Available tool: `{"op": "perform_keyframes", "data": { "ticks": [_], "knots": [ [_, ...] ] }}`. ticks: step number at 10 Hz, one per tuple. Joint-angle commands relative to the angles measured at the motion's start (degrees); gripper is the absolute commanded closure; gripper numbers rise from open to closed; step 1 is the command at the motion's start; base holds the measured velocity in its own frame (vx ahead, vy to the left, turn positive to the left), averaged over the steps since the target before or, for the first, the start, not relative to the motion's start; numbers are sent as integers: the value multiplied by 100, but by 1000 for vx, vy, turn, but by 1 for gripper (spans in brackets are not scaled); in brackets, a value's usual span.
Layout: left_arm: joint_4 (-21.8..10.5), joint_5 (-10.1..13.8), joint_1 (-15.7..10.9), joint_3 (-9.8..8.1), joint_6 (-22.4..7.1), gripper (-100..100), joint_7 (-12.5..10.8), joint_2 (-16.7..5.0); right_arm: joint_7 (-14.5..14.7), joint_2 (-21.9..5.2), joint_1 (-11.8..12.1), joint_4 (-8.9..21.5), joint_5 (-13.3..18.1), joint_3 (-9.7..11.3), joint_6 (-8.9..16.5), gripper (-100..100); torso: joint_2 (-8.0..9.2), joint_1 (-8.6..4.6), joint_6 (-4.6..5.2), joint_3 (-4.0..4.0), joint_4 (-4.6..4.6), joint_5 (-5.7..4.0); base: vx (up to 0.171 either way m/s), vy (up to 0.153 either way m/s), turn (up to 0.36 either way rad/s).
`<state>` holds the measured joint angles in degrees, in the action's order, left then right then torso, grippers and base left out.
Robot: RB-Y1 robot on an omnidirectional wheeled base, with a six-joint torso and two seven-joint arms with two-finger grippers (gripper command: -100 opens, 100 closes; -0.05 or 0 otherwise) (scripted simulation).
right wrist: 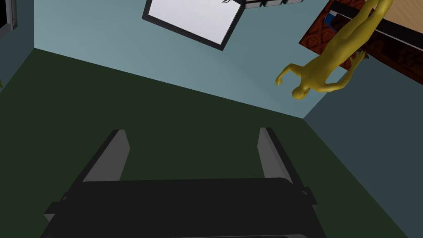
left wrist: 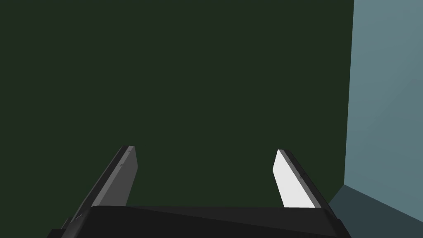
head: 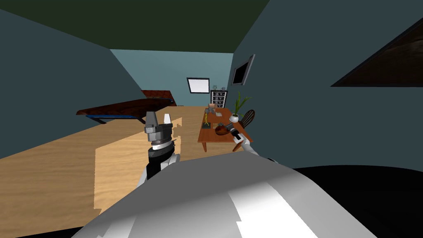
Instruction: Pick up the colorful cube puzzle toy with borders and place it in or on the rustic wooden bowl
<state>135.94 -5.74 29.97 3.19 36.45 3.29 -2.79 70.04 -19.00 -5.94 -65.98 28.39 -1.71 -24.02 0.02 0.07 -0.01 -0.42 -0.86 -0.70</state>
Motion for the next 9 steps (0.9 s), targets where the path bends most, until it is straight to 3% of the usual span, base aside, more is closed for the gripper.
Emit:
{"op": "perform_keyframes", "data": {
  "ticks": [1,3,4,5,9],
  "knots": [
    [0,0,0,0,0,0,0,0,-125,-115,-190,51,-2,8,134,-100,0,0,0,0,0,0,-85,15,51],
    [0,0,0,0,0,0,0,0,-378,-339,-454,-25,2,59,437,-100,5,-3,0,3,1,0,-112,12,62],
    [0,0,0,0,0,0,0,0,-308,-268,-369,-58,8,59,393,-100,9,-5,1,5,1,-1,-50,4,8],
    [0,0,1,0,0,0,0,0,-324,-274,-383,-50,8,56,408,0,-7,-7,3,-3,-2,-2,-9,1,-3],
    [0,0,1,0,0,0,0,0,-323,-274,-381,-51,8,57,406,0,-32,-9,2,-19,-8,-3,0,0,0]
  ]
}}
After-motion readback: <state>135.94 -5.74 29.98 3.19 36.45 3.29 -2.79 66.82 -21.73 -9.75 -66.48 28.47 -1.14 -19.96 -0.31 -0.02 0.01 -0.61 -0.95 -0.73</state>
